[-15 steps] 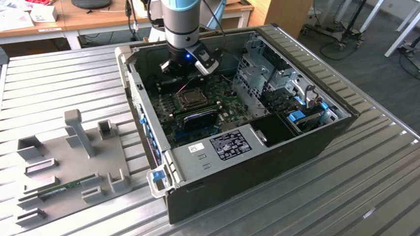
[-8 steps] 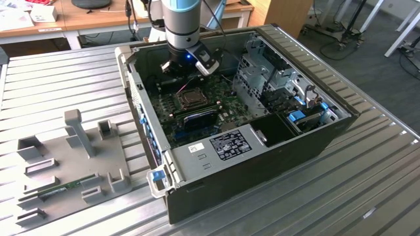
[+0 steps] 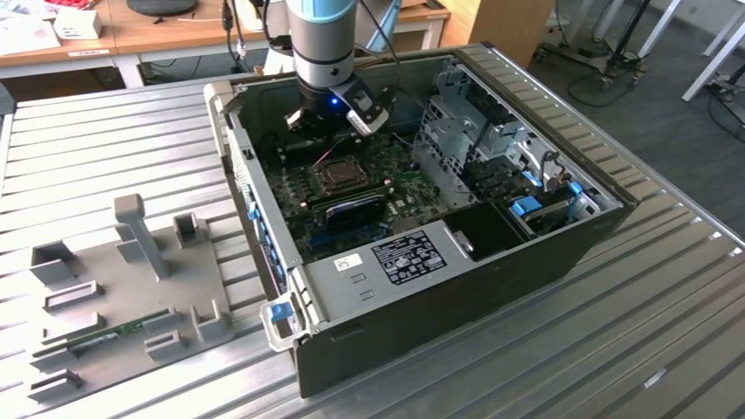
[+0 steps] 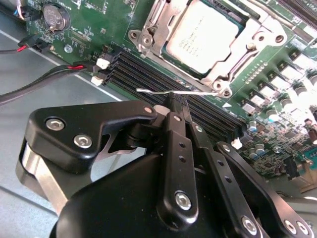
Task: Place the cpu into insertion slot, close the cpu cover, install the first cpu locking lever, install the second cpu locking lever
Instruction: 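Install the first cpu locking lever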
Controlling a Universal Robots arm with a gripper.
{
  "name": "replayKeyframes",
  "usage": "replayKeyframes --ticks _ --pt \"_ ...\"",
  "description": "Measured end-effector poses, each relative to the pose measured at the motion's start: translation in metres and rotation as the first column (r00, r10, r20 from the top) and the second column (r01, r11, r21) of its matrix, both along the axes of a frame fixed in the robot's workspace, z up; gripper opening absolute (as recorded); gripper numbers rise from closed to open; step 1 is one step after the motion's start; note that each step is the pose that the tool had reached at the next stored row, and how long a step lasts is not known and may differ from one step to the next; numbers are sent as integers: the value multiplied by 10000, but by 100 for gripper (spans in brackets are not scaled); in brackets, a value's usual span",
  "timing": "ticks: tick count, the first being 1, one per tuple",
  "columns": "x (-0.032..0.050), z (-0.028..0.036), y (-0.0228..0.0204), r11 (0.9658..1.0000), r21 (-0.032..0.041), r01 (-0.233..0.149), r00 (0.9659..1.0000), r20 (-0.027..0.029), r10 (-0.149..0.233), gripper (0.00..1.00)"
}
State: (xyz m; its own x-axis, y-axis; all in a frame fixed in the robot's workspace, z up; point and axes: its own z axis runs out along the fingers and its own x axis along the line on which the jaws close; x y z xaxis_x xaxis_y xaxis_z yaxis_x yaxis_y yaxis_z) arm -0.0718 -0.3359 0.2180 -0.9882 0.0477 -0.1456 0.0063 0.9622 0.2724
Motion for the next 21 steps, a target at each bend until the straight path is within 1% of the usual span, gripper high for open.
replayKeyframes --ticks 3,8,16,21 --pt "4 -2 0 10000 0 -1 10000 0 1 10" --pt "21 -23 0 10000 0 0 10000 0 0 10" --pt "36 -91 0 10000 -3 -1 10000 -2 1 10" --pt "55 -123 0 10000 -22 0 10000 -18 0 10"
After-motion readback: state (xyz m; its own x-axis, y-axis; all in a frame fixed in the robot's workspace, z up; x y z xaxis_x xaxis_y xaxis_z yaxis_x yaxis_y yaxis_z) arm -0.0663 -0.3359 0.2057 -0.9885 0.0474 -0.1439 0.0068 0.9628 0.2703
